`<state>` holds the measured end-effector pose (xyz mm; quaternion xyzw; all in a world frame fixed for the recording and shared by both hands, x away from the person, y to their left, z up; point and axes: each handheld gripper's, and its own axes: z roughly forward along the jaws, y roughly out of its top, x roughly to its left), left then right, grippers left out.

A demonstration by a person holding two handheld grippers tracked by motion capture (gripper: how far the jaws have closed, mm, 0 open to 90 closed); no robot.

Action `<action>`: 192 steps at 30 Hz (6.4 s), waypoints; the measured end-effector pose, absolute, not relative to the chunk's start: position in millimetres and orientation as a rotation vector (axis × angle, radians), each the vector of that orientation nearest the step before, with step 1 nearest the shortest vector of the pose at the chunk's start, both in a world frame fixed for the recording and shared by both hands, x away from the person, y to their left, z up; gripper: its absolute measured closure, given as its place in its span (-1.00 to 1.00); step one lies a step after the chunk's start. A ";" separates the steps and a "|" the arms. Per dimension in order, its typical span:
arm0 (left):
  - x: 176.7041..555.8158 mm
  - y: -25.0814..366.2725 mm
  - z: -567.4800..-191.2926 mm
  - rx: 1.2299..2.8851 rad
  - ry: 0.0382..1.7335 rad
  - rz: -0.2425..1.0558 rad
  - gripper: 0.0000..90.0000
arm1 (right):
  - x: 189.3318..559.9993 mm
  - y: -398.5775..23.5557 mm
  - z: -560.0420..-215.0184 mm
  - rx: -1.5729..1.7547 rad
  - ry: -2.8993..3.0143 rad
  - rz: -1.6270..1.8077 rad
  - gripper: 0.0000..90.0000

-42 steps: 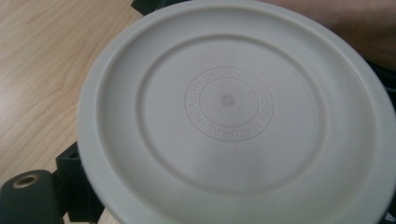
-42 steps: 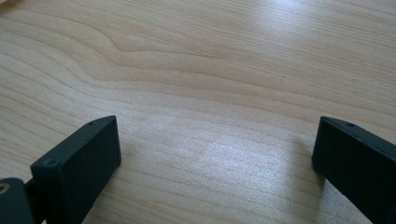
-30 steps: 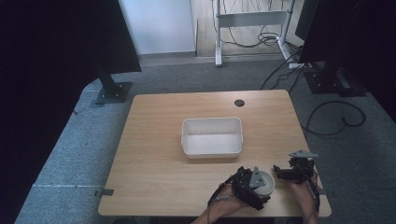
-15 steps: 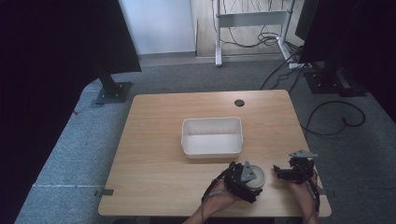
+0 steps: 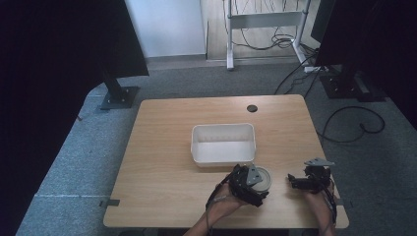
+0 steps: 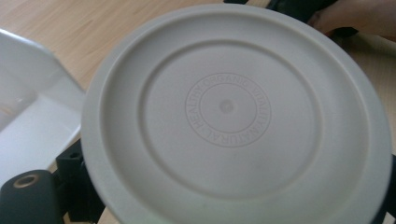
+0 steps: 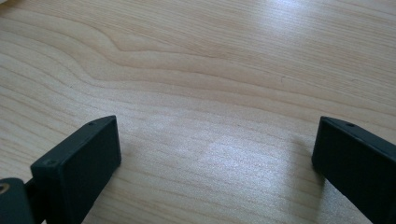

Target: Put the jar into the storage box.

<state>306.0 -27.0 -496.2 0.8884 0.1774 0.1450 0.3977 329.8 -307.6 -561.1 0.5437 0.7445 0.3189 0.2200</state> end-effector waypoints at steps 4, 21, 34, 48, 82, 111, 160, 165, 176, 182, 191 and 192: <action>311.1 -21.5 -492.8 2.243 0.467 0.380 -0.78 | 329.8 -307.6 -561.1 1.504 2.059 0.882 -0.98; 333.7 -1.1 -487.3 2.239 0.550 0.418 -0.78 | 329.8 -307.6 -561.1 1.504 2.059 0.882 -0.98; 351.5 13.6 -477.4 2.232 0.623 0.448 -0.78 | 329.8 -307.6 -561.1 1.504 2.059 0.883 -0.98; 371.4 25.7 -473.4 2.214 0.704 0.463 -0.78 | 329.8 -307.6 -561.1 1.504 2.059 0.883 -0.98; 411.5 28.8 -484.5 2.171 0.846 0.518 -0.78 | 329.8 -307.6 -561.1 1.505 2.059 0.883 -0.98; 430.3 11.2 -512.5 2.176 0.920 0.560 -0.78 | 329.9 -307.5 -561.1 1.504 2.059 0.883 -0.98; 422.8 24.3 -494.7 2.138 0.944 0.479 -0.89 | 330.4 -307.2 -561.1 1.501 2.062 0.884 -0.98; 419.8 27.2 -491.7 2.131 0.936 0.480 -0.88 | 330.4 -307.2 -561.1 1.501 2.062 0.884 -0.98; 408.0 33.2 -482.3 2.108 0.898 0.484 -0.88 | 330.4 -307.1 -561.1 1.501 2.061 0.883 -0.98; 403.4 33.9 -480.6 2.100 0.885 0.481 -0.89 | 330.4 -306.9 -561.0 1.502 2.060 0.882 -0.98; 398.2 37.6 -480.5 2.108 0.873 0.474 -0.89 | 330.4 -306.9 -561.1 1.502 2.060 0.883 -0.98; 397.7 38.2 -480.3 2.107 0.873 0.474 -0.89 | 330.4 -306.9 -561.1 1.502 2.060 0.882 -0.98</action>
